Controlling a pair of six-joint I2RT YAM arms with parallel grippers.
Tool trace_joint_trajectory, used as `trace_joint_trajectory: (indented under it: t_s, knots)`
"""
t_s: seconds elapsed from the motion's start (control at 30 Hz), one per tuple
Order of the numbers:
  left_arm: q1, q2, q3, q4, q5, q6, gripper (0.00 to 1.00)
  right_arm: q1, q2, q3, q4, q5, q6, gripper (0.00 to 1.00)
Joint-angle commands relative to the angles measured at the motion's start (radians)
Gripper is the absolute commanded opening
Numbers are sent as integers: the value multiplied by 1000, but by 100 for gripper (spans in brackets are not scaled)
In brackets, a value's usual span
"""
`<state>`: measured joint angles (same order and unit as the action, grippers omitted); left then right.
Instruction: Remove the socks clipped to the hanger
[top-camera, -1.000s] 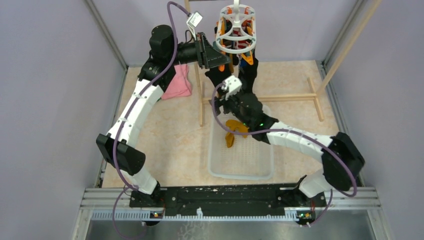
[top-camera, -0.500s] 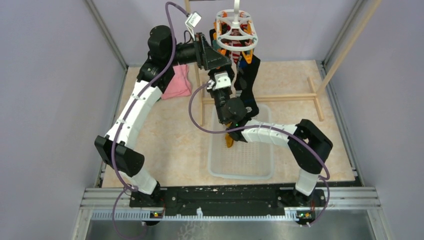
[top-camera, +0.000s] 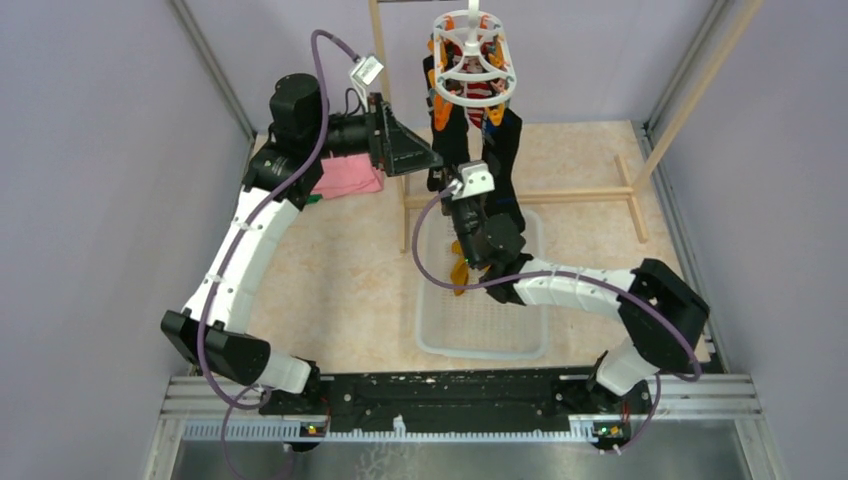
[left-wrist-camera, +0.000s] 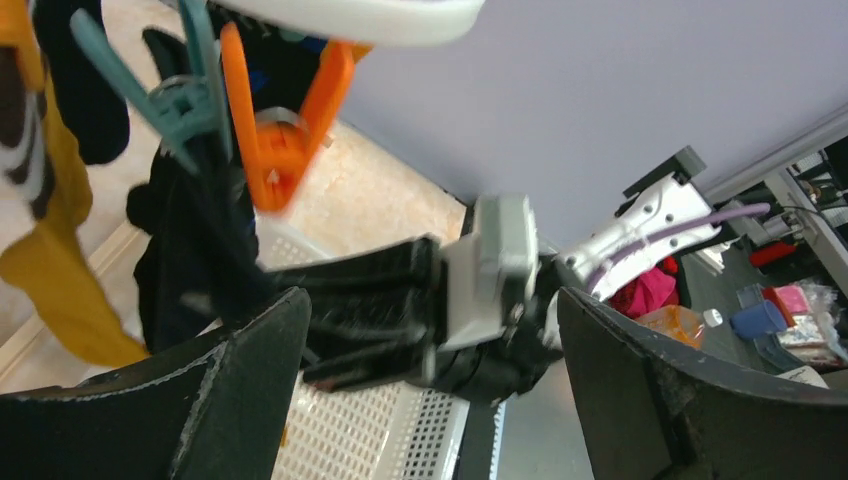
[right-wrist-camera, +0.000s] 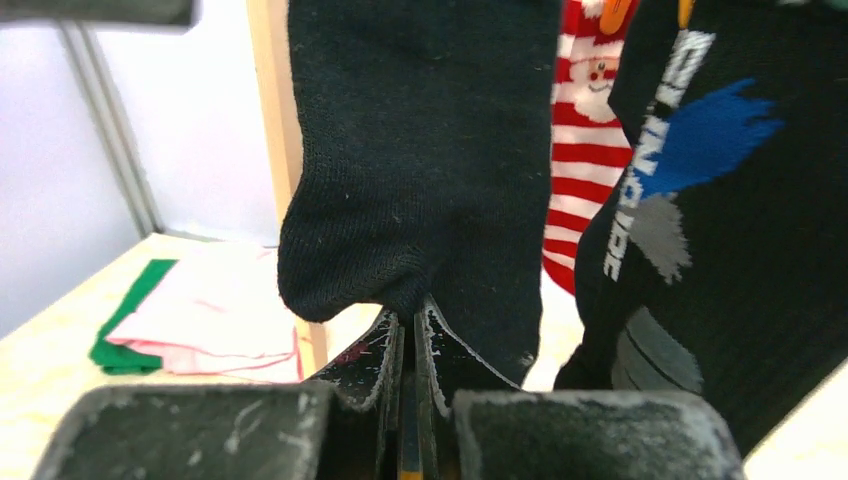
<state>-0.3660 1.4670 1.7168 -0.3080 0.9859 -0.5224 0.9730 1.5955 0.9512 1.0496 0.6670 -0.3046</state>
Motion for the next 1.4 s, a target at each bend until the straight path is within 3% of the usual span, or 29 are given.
trace_joint_trajectory:
  t_s: [0.0, 0.23, 0.47, 0.8, 0.97, 1.1, 1.27, 1.37]
  knots:
    - [53, -87, -13, -151, 51, 127, 99, 7, -154, -60, -41, -82, 125, 0]
    - [92, -142, -72, -128, -6, 161, 99, -2, -340, -139, -190, -209, 290, 0]
    - [91, -130, -85, -73, -24, 149, 93, -21, -571, -203, -373, -243, 440, 0]
    - [79, -107, -54, -70, -54, 162, 88, -193, -800, -224, -624, -315, 620, 0]
    - [74, -96, -35, -75, -61, 166, 85, -303, -831, -192, -732, -385, 675, 0]
    - [59, -87, -26, -91, -66, 183, 84, -423, -817, -150, -776, -533, 762, 0]
    - [19, -54, 4, -101, -74, 191, 84, -401, -667, -109, -762, -772, 823, 0]
    - [-15, -19, 41, -101, -92, 184, 84, -298, -610, -98, -736, -750, 776, 0]
